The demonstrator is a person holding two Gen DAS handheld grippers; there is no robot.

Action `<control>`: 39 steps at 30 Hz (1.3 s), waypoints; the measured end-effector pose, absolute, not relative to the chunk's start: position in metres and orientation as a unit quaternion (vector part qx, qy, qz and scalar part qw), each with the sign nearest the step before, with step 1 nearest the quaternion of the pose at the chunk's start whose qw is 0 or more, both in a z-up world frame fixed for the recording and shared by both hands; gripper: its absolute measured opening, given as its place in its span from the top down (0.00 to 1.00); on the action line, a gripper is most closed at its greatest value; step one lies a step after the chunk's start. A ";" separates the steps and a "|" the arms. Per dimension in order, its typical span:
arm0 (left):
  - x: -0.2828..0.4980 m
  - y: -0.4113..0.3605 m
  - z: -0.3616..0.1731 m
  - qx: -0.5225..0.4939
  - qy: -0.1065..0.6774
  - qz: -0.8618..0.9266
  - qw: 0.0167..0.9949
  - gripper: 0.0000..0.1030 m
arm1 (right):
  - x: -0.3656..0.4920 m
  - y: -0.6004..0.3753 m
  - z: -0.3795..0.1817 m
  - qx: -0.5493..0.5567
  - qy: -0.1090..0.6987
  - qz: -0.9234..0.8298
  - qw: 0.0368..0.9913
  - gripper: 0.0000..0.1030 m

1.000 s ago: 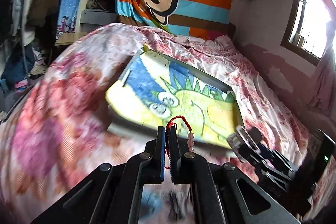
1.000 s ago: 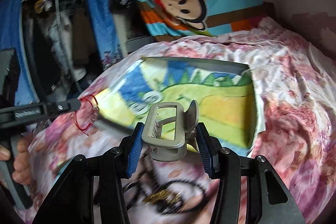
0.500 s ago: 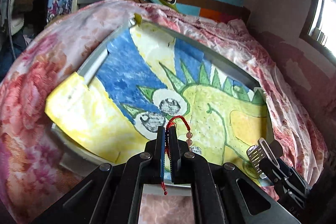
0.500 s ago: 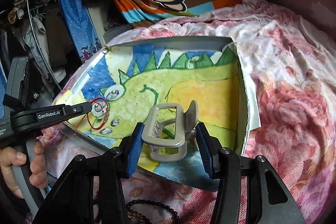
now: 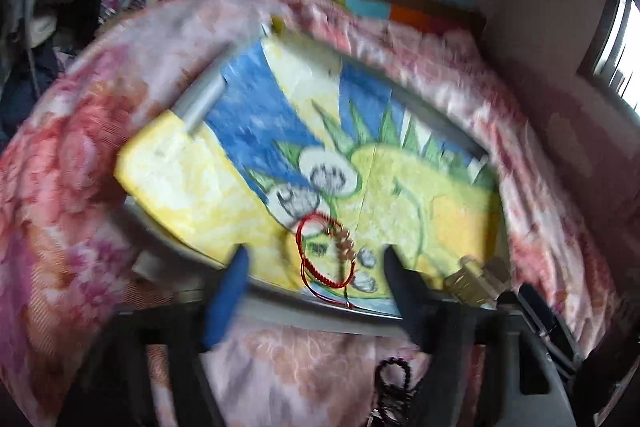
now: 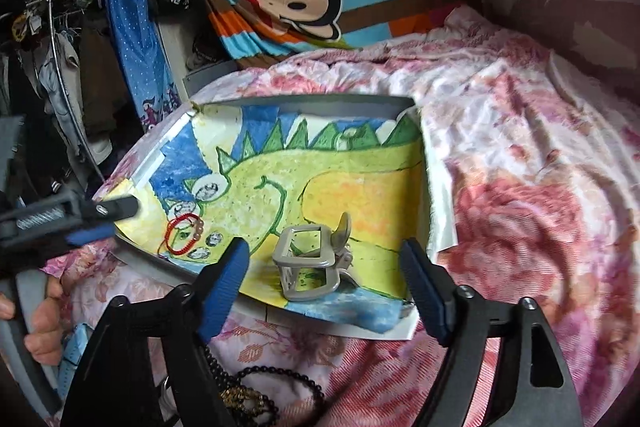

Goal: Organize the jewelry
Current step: 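Carry the bracelet with the left tool into the tray while the right tool drops the buckle there, then move both tools back from the tray toward the remaining jewelry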

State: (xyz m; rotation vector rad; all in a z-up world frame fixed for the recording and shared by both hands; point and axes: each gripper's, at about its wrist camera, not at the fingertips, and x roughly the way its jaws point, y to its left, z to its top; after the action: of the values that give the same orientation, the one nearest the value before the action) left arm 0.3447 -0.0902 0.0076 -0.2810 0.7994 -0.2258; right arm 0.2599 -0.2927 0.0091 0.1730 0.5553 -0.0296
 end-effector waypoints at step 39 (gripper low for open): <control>0.080 0.019 0.031 -0.061 0.225 -0.063 0.970 0.00 | 0.018 -0.210 0.065 -0.006 0.159 0.012 0.987 0.02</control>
State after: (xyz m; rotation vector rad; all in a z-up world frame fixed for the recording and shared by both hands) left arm 0.0805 0.0190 0.0314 -0.1236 0.4540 -0.1280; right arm 0.0184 -0.2105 0.0647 -0.0129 0.3186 0.0241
